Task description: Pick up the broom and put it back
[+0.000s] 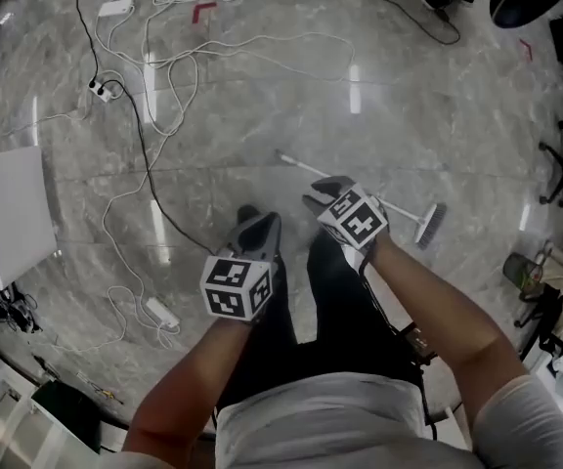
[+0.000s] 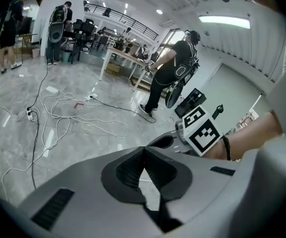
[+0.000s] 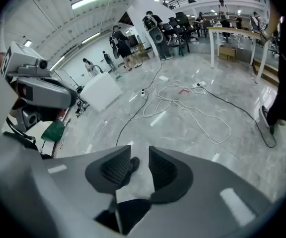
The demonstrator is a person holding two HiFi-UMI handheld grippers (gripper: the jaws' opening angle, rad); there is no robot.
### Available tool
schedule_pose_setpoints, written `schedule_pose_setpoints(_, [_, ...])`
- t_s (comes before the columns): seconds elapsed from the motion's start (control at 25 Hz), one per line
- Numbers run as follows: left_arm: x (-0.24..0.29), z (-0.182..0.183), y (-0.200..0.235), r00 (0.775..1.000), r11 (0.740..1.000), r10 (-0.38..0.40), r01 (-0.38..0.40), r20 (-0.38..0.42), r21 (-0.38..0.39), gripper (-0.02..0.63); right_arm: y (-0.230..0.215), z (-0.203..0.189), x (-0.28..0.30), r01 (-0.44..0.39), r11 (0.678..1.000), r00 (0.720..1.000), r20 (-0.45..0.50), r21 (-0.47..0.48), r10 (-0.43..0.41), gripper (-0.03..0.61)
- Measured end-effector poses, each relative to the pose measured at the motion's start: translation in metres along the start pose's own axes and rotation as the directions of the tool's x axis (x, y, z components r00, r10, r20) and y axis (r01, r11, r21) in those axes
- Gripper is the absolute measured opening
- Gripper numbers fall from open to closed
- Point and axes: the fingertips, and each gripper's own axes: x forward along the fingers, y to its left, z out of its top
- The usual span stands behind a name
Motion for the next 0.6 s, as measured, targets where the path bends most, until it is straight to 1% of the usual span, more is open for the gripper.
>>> schedule_pose_setpoints(0.16, [0.053,-0.042,0.036,1.000,1.000,0.004,-0.005,-0.013,-0.028,0.008,-0.040,-0.047,0.083,-0.007,1.000,0.998,-0.066,-0.020,0.006,0.126])
schedule_pose_setpoints(0.28, [0.092,-0.077,0.072,0.999,0.999,0.011,-0.012,-0.030,-0.046,0.008,-0.067,-0.080,0.160,-0.022,0.999,0.993,-0.117,-0.049,0.017,0.133])
schedule_pose_setpoints(0.36, [0.114,-0.104,0.095,0.999,0.997,0.016,-0.019,-0.049,-0.072,0.008,-0.085,-0.104,0.210,-0.025,0.997,0.988,-0.154,-0.068,0.014,0.133])
schedule_pose_setpoints(0.44, [0.134,-0.127,0.116,0.998,0.995,0.020,-0.025,-0.056,-0.095,0.008,-0.107,-0.127,0.255,-0.010,0.995,0.983,-0.181,-0.095,-0.007,0.133])
schedule_pose_setpoints(0.52, [0.156,-0.147,0.139,0.999,0.995,0.028,-0.032,-0.047,-0.095,0.008,-0.132,-0.142,0.300,0.008,0.994,0.982,-0.187,-0.112,-0.029,0.133])
schedule_pose_setpoints(0.6, [0.176,-0.174,0.156,0.998,0.994,0.031,-0.037,-0.057,-0.102,0.008,-0.148,-0.163,0.339,0.017,0.993,0.979,-0.198,-0.115,-0.040,0.133])
